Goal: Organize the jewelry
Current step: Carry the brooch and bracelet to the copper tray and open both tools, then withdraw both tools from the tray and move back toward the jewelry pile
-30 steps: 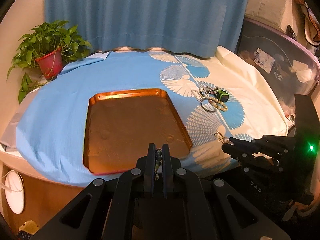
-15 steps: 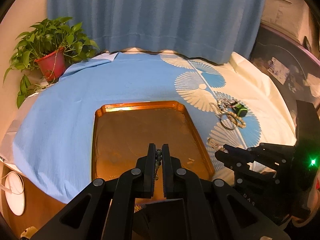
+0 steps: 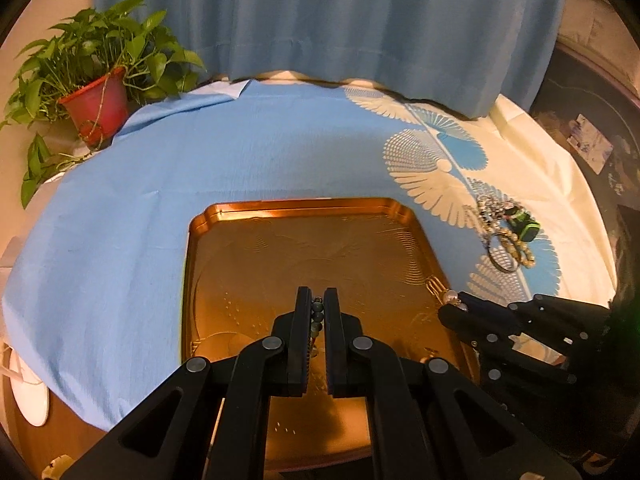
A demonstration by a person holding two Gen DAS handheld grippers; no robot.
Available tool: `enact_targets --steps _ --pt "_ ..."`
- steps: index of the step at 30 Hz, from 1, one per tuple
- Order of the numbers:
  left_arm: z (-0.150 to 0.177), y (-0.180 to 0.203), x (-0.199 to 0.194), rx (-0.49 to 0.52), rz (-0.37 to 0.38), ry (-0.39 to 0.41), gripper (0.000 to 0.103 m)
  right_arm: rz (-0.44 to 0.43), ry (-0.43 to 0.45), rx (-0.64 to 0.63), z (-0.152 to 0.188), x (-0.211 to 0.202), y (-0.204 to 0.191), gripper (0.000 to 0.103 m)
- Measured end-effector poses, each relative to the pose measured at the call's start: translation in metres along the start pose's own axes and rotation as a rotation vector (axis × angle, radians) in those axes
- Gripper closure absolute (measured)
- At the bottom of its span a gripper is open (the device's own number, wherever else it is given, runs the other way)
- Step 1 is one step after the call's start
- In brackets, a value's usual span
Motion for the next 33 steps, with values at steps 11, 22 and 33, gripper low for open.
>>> enact_targets --steps 11,22,33 --pt "0.011 -0.014 0.006 -0.084 -0.131 0.026 0.007 -0.031 -0.050 0.003 -0.001 0.018 -0.005 0.031" --pt "0.089 0.026 -0.067 -0.049 -0.195 0.028 0.007 0.074 -0.022 0.097 0.071 -0.063 0.021 0.023" --pt "0.116 0.077 -0.150 -0.038 -0.221 0.122 0.007 0.086 0.103 0.076 0.125 -0.164 0.005 0.023"
Point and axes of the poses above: each gripper's, at about its wrist camera, not at the fingertips, and x roughly the way its jaws point, y to its right, z to its underside, the point moved 1 cm from there along x, roughly the way its jaws point, and after that the axes turned 7 degrees about x, right-handed, at the moved point
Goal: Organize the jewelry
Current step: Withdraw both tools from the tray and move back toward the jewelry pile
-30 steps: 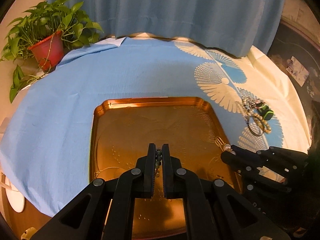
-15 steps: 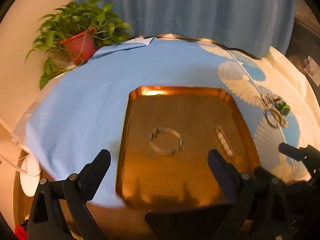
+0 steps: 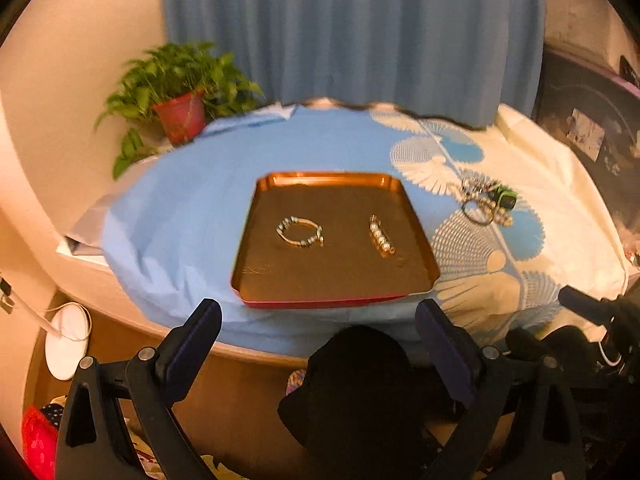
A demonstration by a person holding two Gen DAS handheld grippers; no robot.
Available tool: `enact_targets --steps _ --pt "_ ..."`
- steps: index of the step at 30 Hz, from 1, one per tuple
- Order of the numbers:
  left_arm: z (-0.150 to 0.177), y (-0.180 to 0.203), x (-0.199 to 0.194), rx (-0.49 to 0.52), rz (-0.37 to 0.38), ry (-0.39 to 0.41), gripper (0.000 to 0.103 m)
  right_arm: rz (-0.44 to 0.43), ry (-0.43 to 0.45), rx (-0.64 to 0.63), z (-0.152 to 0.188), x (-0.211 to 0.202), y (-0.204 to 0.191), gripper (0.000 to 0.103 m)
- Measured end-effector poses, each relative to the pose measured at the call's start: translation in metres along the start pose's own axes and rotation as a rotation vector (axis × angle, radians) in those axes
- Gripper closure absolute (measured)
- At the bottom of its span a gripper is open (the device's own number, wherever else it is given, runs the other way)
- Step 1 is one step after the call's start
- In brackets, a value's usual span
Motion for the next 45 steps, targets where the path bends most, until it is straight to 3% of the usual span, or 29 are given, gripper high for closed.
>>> enact_targets --steps 8,15,33,45 --pt "0.018 0.006 -0.049 0.003 -0.036 0.045 0.007 -0.058 0.075 -0.009 0.013 -0.051 -0.015 0.022" --pt "0.025 0.011 -0.063 0.019 -0.039 0.057 0.007 -0.070 0.079 -0.002 0.022 -0.065 -0.015 0.021" --pt "0.024 0.021 -0.062 0.057 -0.045 0.059 0.006 -0.063 0.059 0.014 0.029 -0.062 -0.008 0.021" --pt "0.029 0.021 -0.038 0.070 -0.039 0.003 0.005 -0.049 0.018 0.036 0.033 -0.044 0.001 0.021"
Point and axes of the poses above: each gripper's, at about its wrist camera, not at the fingertips, and x roughly the way its jaws point, y to its right, z to its underside, the point moved 1 cm from there along x, roughly the way its jaws point, and after that the axes turned 7 degrees about x, right-handed, at the moved point
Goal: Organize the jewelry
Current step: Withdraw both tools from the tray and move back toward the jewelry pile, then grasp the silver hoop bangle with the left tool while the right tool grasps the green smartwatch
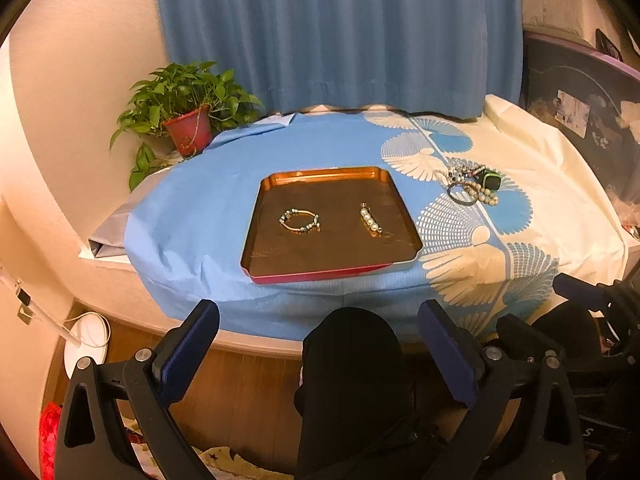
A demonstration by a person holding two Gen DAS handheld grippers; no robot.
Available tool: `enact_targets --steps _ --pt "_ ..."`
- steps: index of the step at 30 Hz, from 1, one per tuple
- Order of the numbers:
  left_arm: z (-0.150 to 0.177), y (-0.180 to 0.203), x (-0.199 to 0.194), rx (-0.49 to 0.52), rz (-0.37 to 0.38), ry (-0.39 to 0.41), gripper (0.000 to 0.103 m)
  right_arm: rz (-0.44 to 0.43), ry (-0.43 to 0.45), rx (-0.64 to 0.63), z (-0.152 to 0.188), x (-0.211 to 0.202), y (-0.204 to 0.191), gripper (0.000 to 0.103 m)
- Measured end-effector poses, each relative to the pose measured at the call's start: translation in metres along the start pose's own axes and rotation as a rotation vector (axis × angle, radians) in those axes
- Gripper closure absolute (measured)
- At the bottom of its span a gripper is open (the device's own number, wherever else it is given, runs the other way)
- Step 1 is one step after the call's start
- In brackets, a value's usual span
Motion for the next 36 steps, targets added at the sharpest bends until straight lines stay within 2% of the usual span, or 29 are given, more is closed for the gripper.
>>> enact_targets --steps 10,19,22,31,36 --pt "-0.004 0.007 0.020 0.004 0.006 -0.037 0.005 0.022 -0.021 0.040 -0.001 0.014 0.019 0.021" --pt "-0.022 0.033 0.055 0.040 0.066 -0.097 0.005 0.085 -0.018 0.127 -0.008 0.026 0.069 0.021" --pt "-0.034 0.048 0.070 0.056 0.104 -0.112 0.005 0.126 -0.014 0.173 -0.011 0.030 0.095 0.021" --pt "-0.088 0.111 0.126 0.097 0.290 -0.132 0.005 0.253 -0.031 0.323 -0.021 0.055 0.188 0.021" --pt "-0.120 0.154 0.175 0.122 0.359 -0.196 0.005 0.301 -0.046 0.338 -0.033 0.079 0.229 0.021"
Point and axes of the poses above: each gripper's, at about its wrist camera, not at the fingertips, and x roughly the way its jaws point, y to its right, z to its underside, the point moved 1 cm from there along x, roughly the way its jaws point, and after that the axes turned 7 degrees about x, right-handed, at the moved point
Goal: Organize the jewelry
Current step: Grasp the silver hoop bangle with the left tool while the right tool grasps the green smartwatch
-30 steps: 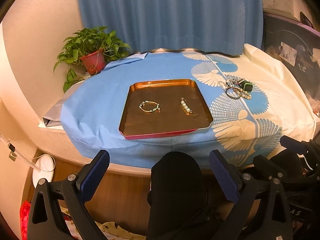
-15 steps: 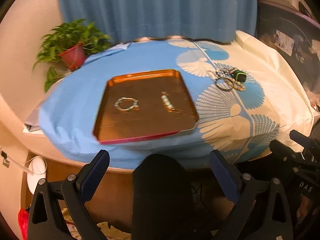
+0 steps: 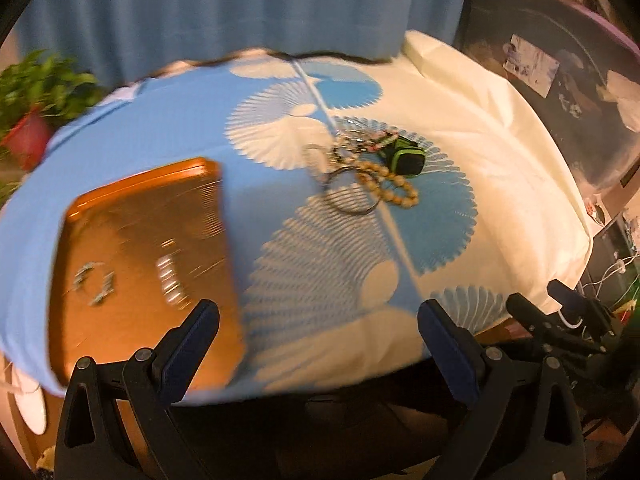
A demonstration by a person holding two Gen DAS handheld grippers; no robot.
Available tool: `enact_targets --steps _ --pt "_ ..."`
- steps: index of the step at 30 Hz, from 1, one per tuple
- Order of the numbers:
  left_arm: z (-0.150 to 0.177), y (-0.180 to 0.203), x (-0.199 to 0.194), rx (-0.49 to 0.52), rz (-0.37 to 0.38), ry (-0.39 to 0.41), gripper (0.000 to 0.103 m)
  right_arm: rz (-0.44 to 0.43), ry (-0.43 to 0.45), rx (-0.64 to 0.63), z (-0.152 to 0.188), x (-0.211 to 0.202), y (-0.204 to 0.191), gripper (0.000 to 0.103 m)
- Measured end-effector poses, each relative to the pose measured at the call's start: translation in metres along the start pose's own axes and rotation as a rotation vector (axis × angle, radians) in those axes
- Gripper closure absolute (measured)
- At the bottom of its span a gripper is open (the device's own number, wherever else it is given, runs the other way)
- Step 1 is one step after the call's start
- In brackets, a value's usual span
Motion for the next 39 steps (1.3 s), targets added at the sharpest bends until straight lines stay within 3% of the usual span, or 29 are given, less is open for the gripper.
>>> enact_targets --steps 3,8,15,25,39 --pt "-0.028 0.008 0.031 -0.008 0.047 -0.040 0.005 0.025 -0.005 -0.019 -0.021 0.026 0.005 0.021" --pt "-0.063 0.016 0.084 -0.020 0.063 -0.109 0.005 0.011 -0.016 -0.049 -0.060 0.072 0.007 0.021" --pt "-0.090 0.008 0.134 -0.048 0.083 -0.175 0.005 0.010 -0.022 -0.087 -0.099 0.120 0.004 0.021" --pt "-0.098 -0.028 0.146 -0.100 0.044 -0.177 0.005 -0.009 -0.031 -0.112 -0.111 0.142 -0.003 0.021" --pt "-0.090 -0.053 0.143 -0.122 -0.007 -0.185 0.003 -0.165 -0.049 -0.118 -0.130 0.164 -0.047 0.020"
Point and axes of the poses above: each gripper's, at about its wrist camera, not at the fingertips, and x roughly the way its jaws point, y to its right, z to its underside, the point moved 1 cm from there along x, roughly the way its jaws point, and after that the axes turned 7 degrees about x, right-handed, at the moved point
